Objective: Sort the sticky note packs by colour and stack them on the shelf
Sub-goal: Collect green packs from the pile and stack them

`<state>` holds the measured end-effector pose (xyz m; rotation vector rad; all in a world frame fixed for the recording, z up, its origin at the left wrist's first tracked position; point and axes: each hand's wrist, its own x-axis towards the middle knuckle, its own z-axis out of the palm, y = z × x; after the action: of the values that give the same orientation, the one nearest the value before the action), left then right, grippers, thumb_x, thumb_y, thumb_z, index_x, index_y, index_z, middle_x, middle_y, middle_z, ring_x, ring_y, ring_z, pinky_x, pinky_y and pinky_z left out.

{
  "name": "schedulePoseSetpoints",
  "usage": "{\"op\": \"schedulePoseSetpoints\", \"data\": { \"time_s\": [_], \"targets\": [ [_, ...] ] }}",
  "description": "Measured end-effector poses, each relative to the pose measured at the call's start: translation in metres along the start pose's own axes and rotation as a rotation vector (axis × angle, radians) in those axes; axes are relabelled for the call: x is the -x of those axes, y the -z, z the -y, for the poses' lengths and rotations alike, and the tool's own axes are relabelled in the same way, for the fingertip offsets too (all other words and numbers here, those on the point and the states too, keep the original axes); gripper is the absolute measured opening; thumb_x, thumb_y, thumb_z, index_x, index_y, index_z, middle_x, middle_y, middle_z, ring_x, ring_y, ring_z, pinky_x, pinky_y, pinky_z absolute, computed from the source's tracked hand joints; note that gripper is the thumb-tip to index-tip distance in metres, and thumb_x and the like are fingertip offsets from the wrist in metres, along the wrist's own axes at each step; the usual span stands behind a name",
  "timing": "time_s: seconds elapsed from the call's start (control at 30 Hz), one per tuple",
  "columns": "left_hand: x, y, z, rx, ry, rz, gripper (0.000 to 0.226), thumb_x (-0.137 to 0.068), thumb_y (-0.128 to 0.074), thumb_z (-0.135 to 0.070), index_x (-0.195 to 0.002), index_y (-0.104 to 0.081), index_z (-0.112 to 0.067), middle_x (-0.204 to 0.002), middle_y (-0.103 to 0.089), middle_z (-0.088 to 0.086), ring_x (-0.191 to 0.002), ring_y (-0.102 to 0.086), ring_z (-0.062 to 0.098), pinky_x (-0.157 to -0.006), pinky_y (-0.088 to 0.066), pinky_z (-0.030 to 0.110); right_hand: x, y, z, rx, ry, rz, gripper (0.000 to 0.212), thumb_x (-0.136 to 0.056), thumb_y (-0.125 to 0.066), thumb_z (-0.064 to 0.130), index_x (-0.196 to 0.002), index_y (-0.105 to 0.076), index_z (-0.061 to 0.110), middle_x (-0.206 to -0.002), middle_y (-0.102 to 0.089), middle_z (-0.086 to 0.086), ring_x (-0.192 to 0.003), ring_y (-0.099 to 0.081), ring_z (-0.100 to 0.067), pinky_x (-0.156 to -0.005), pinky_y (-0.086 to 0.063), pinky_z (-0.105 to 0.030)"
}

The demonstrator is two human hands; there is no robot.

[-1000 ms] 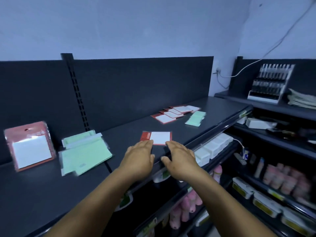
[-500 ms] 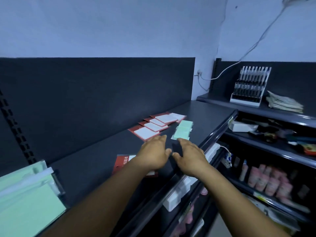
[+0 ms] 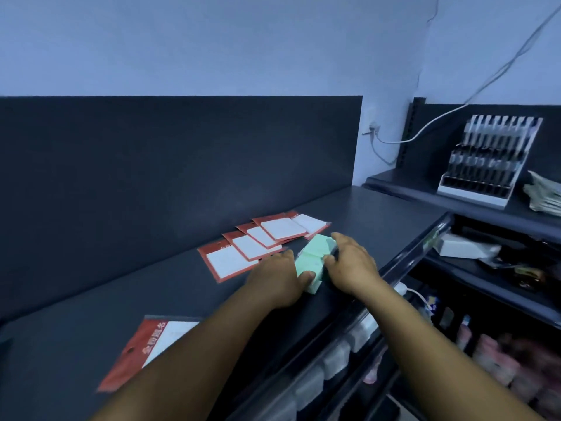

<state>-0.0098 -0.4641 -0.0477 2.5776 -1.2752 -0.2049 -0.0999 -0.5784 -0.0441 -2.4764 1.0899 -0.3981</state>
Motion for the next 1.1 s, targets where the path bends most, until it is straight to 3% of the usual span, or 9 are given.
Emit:
{"op": "schedulePoseSetpoints", "data": {
  "time_s": [0.2, 0.37, 0.5, 0.57, 0.7, 0.77, 0.87, 1.0, 1.1],
  "targets": [
    [-0.016, 0.003, -0.015, 0.002, 0.029, -0.052, 0.045, -0.083, -0.059, -0.054, -0.111, -0.057, -0.019, -0.111, -0.061, 0.003, -0.096, -0.054, 0.018, -0.076, -0.043, 0.031, -0.044, 0.004, -0.020, 0.033, 0.046, 0.146, 0.075, -0.093, -0.045, 0.050, -0.153, -0.013, 0.020, -0.153, -0.033, -0.005, -0.139, -0.030, -0.029, -0.111, -0.028, -0.041],
    [-0.015, 0.010, -0.024, 0.088, 0.178, -0.027, 0.054, -0.074, -0.074, -0.046, -0.118, -0.057, -0.018, -0.114, -0.062, 0.000, -0.100, -0.058, 0.019, -0.087, -0.051, 0.036, -0.063, 0.001, -0.024, 0.005, 0.112, 0.172, 0.070, -0.086, -0.059, 0.052, -0.145, -0.035, 0.025, -0.143, -0.043, -0.007, -0.131, -0.038, -0.029, -0.107, -0.034, -0.038],
    [-0.011, 0.013, -0.023, 0.243, 0.269, -0.016, 0.044, -0.070, -0.080, -0.038, -0.107, -0.064, -0.020, -0.103, -0.065, -0.001, -0.088, -0.062, 0.015, -0.070, -0.050, 0.027, -0.063, 0.004, -0.020, -0.226, 0.094, 0.176, 0.066, -0.079, -0.075, 0.034, -0.137, -0.045, 0.020, -0.133, -0.039, -0.010, -0.120, -0.046, -0.027, -0.095, -0.043, -0.030],
    [-0.005, 0.011, -0.019, 0.358, 0.249, -0.061, 0.036, -0.070, -0.082, -0.030, -0.100, -0.063, -0.024, -0.102, -0.065, -0.003, -0.087, -0.062, 0.013, -0.070, -0.052, 0.025, -0.063, 0.005, -0.018, -0.327, 0.091, 0.160, 0.053, -0.078, -0.075, 0.023, -0.126, -0.055, 0.013, -0.125, -0.050, -0.011, -0.107, -0.057, -0.026, -0.087, -0.049, -0.030],
    [0.006, 0.008, -0.010, 0.507, 0.209, -0.146, 0.027, -0.079, -0.073, -0.013, -0.098, -0.060, -0.026, -0.091, -0.062, -0.009, -0.078, -0.060, 0.009, -0.071, -0.051, 0.020, -0.065, 0.000, -0.016, -0.547, 0.107, 0.115, 0.024, -0.084, -0.067, 0.014, -0.106, -0.069, 0.009, -0.097, -0.071, -0.009, -0.091, -0.067, -0.027, -0.084, -0.056, -0.040],
    [0.013, 0.012, -0.003, 0.597, 0.216, -0.221, 0.024, -0.084, -0.065, -0.007, -0.097, -0.060, -0.027, -0.083, -0.061, -0.006, -0.068, -0.056, 0.009, -0.063, -0.047, 0.017, -0.065, -0.003, -0.012, -0.644, 0.126, 0.111, 0.020, -0.089, -0.061, 0.014, -0.106, -0.070, 0.010, -0.093, -0.072, -0.007, -0.084, -0.067, -0.024, -0.082, -0.056, -0.037],
    [0.025, 0.022, 0.008, 0.701, 0.241, -0.375, 0.025, -0.084, -0.066, -0.008, -0.089, -0.058, -0.031, -0.090, -0.060, 0.002, -0.075, -0.054, 0.015, -0.072, -0.045, 0.025, -0.060, -0.006, 0.003, -0.815, 0.161, 0.161, 0.018, -0.094, -0.053, 0.009, -0.104, -0.067, 0.009, -0.095, -0.072, -0.009, -0.084, -0.068, -0.023, -0.085, -0.056, -0.042],
    [0.048, 0.038, 0.021, 0.862, 0.262, -0.550, 0.018, -0.083, -0.067, -0.002, -0.086, -0.063, -0.020, -0.089, -0.060, 0.002, -0.075, -0.055, 0.013, -0.072, -0.046, 0.022, -0.042, -0.009, 0.037, -0.962, 0.221, 0.316, 0.019, -0.097, -0.045, 0.004, -0.101, -0.061, 0.013, -0.095, -0.070, -0.006, -0.086, -0.069, -0.016, -0.075, -0.056, -0.026],
    [0.070, 0.046, 0.032, 0.886, 0.284, -0.623, 0.019, -0.084, -0.067, -0.001, -0.083, -0.064, -0.020, -0.088, -0.061, 0.004, -0.075, -0.056, 0.013, -0.070, -0.048, 0.022, -0.021, -0.012, 0.066, -0.987, 0.280, 0.379, 0.020, -0.097, -0.043, 0.005, -0.103, -0.060, 0.013, -0.093, -0.070, -0.003, -0.087, -0.069, -0.015, -0.079, -0.056, -0.029]
  ]
}}
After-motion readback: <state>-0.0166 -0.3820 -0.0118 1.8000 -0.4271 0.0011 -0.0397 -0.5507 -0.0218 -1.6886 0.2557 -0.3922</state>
